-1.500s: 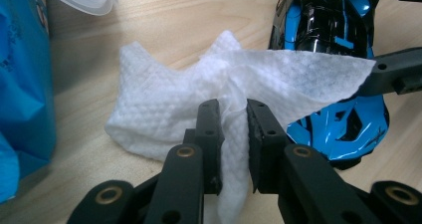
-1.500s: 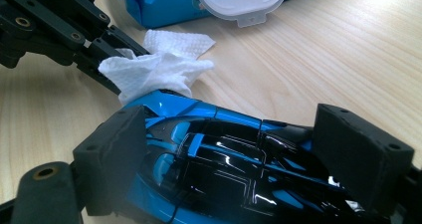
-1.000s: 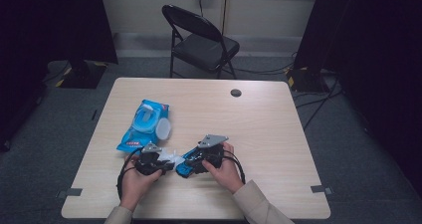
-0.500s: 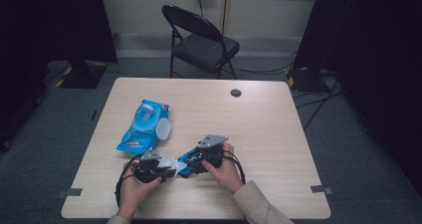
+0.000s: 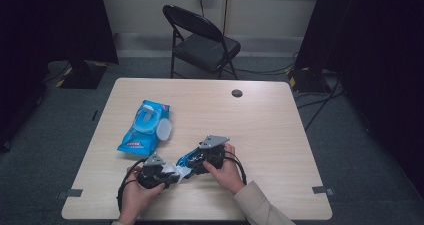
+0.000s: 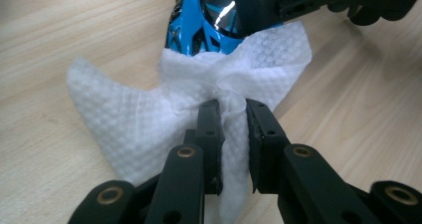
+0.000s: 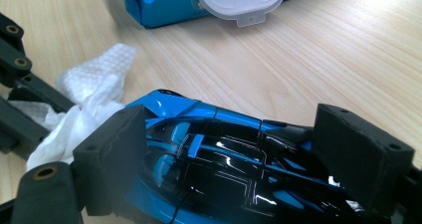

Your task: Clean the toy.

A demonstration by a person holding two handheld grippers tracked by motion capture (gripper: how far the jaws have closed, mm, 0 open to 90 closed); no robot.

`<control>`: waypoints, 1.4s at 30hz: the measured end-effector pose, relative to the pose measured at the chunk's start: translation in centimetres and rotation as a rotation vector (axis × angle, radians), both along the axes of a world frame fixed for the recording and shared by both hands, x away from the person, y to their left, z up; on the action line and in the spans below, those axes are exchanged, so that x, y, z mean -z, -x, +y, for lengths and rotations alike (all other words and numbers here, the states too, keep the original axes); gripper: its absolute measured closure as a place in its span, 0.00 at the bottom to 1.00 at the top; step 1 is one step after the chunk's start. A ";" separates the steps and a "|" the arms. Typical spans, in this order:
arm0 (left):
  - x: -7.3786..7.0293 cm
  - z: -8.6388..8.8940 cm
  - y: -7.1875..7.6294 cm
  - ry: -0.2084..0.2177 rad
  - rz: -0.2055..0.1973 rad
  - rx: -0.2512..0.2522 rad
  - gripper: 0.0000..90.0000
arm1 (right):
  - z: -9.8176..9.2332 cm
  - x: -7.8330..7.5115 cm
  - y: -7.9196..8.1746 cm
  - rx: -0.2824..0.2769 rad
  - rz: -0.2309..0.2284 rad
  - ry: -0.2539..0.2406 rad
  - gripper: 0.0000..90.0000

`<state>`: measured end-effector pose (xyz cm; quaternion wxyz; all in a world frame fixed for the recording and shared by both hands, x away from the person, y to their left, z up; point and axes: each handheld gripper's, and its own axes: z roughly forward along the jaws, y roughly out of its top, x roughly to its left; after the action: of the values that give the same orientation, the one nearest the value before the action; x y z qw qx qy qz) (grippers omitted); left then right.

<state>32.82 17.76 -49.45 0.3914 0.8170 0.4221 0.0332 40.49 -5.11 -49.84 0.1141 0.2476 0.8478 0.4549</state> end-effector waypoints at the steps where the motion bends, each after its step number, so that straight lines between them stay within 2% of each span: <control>1: 0.0 -0.2 0.1 0.000 0.002 0.006 0.86 | 0.0 0.0 0.0 0.000 -0.001 0.000 0.15; 8: -0.1 -1.1 0.4 -0.008 -0.001 0.033 0.86 | 0.0 0.0 0.0 0.001 -0.001 0.000 0.15; 11: 0.0 -1.7 0.5 0.005 0.008 0.054 0.86 | 0.0 0.0 0.0 0.001 0.000 0.001 0.15; 14: -0.1 -2.3 0.5 -0.006 0.004 0.065 0.86 | 0.0 0.0 0.0 0.002 -0.002 -0.001 0.15; 22: 0.0 -4.2 0.5 0.012 0.005 0.119 0.86 | 0.0 0.0 0.0 0.003 -0.002 -0.001 0.15; 27: 0.3 -6.0 0.3 0.045 0.007 0.154 0.84 | 0.0 0.0 0.0 0.001 -0.004 -0.003 0.15; 33: 0.1 -5.7 0.2 0.052 0.019 0.167 0.85 | -0.1 0.1 0.0 -0.003 -0.002 -0.013 0.15; 37: -0.5 -4.4 0.2 0.082 0.035 0.155 0.85 | -0.2 0.3 0.3 0.004 -0.021 -0.029 0.15; 39: -0.8 -3.7 0.2 0.080 0.026 0.144 0.85 | -0.2 0.4 0.3 0.006 -0.024 -0.033 0.15; 42: -1.3 -2.6 0.3 0.090 0.022 0.126 0.85 | -0.1 0.1 0.4 0.012 -0.020 -0.011 0.16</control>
<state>32.52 15.13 -48.17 0.4245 0.8239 0.3750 -0.0196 40.11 -5.24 -49.89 0.1238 0.2488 0.8427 0.4611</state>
